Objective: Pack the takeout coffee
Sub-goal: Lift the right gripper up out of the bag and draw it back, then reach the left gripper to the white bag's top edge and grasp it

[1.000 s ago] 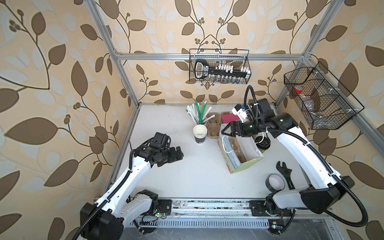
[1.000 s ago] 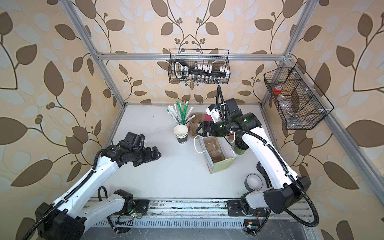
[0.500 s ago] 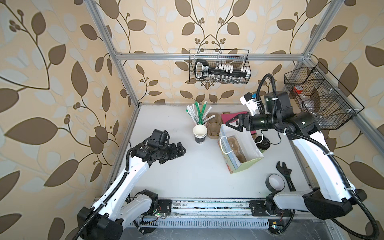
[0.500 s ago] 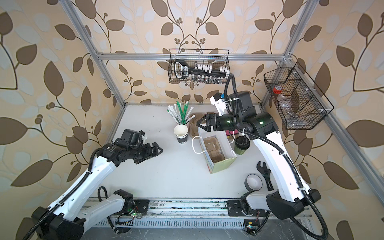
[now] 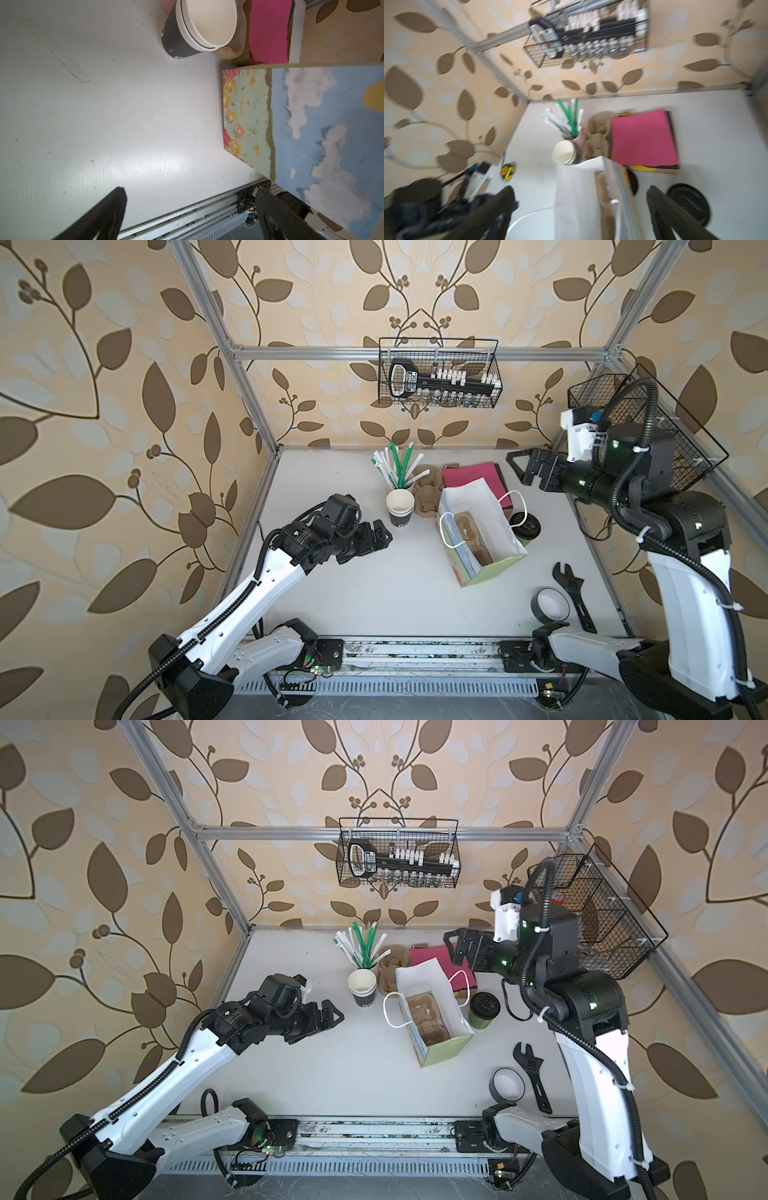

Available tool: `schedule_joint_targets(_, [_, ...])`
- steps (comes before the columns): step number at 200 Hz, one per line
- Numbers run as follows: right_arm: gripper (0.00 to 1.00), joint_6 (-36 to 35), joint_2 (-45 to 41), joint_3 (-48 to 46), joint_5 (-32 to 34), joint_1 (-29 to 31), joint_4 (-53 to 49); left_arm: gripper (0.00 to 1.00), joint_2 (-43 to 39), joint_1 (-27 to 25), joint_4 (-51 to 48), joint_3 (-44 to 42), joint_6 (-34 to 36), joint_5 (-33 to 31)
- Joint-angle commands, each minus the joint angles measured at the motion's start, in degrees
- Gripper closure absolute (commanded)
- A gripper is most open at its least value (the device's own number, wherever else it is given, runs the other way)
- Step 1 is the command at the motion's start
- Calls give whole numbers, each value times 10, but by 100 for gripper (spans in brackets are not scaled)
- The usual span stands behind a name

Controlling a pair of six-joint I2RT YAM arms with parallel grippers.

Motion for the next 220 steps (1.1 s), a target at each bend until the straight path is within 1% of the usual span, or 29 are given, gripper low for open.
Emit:
schedule_joint_targets(1, [0, 5, -5, -44, 181, -34, -25, 1, -11, -12, 13, 37, -35, -15])
schedule_joint_targets(14, [0, 12, -2, -67, 210, -49, -29, 1, -11, -23, 13, 45, -37, -26])
schedule_joint_targets(17, [0, 16, -2, -73, 216, -52, -31, 1, -10, -25, 13, 47, -54, -30])
schedule_joint_targets(22, [0, 21, 1, -83, 216, -62, -31, 1, -11, -30, 14, 48, -61, -34])
schedule_joint_targets(48, [0, 49, 3, -159, 134, -135, -14, 1, -2, -55, 30, 56, -89, -42])
schedule_joint_targets(69, [0, 67, 4, -229, 70, -173, 19, 1, 19, -81, 29, 69, -93, -65])
schedule_joint_targets(90, [0, 77, 10, -287, 29, -208, 47, 1, 40, -95, 30, 79, -97, -71])
schedule_joint_targets(101, [0, 77, 5, -309, 27, -213, 66, 1, 45, -100, 32, 82, -102, -77])
schedule_joint_targets(128, [0, 81, -4, -339, 61, -225, 85, 1, 55, -111, 46, 100, -113, -86])
schedule_joint_targets(140, [0, 89, -5, -354, 50, -241, 96, 2, 62, -120, 55, 119, -120, -88])
schedule_joint_targets(165, [0, 95, 0, -382, 21, -260, 124, 2, 67, -150, 66, 151, -132, -117])
schedule_joint_targets(190, [0, 88, 26, -398, -12, -262, 141, 4, 49, -167, 96, 146, -150, -138])
schedule_joint_targets(220, [0, 93, 42, -417, 1, -273, 154, 6, 47, -188, 111, 153, -164, -163])
